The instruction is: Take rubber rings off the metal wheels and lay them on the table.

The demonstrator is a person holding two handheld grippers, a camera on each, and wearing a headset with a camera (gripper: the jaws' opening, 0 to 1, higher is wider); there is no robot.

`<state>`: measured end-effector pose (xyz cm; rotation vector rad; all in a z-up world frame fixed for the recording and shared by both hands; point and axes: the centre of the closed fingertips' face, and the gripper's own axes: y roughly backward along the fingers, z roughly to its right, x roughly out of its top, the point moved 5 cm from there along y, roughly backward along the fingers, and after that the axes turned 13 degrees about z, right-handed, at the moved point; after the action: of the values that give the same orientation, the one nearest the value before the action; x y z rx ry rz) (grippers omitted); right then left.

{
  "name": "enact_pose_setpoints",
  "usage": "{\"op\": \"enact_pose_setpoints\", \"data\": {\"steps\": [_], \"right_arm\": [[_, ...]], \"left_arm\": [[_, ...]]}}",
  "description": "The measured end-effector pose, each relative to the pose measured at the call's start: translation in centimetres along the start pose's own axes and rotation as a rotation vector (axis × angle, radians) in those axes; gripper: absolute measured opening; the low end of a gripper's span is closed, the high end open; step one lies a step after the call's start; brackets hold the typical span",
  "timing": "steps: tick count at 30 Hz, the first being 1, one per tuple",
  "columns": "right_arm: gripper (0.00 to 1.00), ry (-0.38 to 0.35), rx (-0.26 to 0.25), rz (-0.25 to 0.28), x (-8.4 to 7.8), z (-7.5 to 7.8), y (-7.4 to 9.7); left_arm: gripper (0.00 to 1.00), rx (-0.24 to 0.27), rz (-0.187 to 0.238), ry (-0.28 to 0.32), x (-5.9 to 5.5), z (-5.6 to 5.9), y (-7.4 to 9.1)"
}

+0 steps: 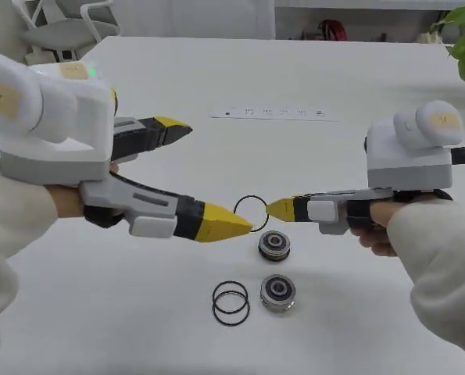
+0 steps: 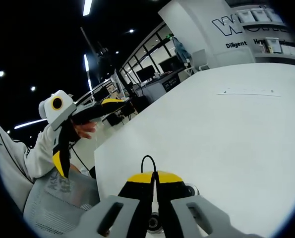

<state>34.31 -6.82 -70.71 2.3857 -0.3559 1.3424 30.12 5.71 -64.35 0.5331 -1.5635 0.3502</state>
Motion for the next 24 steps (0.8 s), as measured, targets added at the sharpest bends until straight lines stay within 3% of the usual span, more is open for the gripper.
{"op": "enact_pose_setpoints", "data": {"steps": [3,7,14,24], "right_arm": [[0.00,0.003,0.016,-0.015,-0.2,-0.4,-0.3],[0.00,0.011,0.039,-0.035,-0.5,-1.0,-0.7],[0.00,0.021,0.066,-0.068,-1.2,-1.7,-1.1],[0.00,0.034,0.097,-0.127,-2.4,-2.6,-1.8]], "left_arm": [[1.00,-0.003,-0.042,0.004,-0.9,0.6,1.2],[1.00,-0.003,-0.065,0.007,-1.5,1.1,2.3],[1.00,0.006,-0.065,0.016,-1.9,1.2,3.9],[1.00,0.012,-0.079,0.063,-3.8,1.1,6.0]]}}
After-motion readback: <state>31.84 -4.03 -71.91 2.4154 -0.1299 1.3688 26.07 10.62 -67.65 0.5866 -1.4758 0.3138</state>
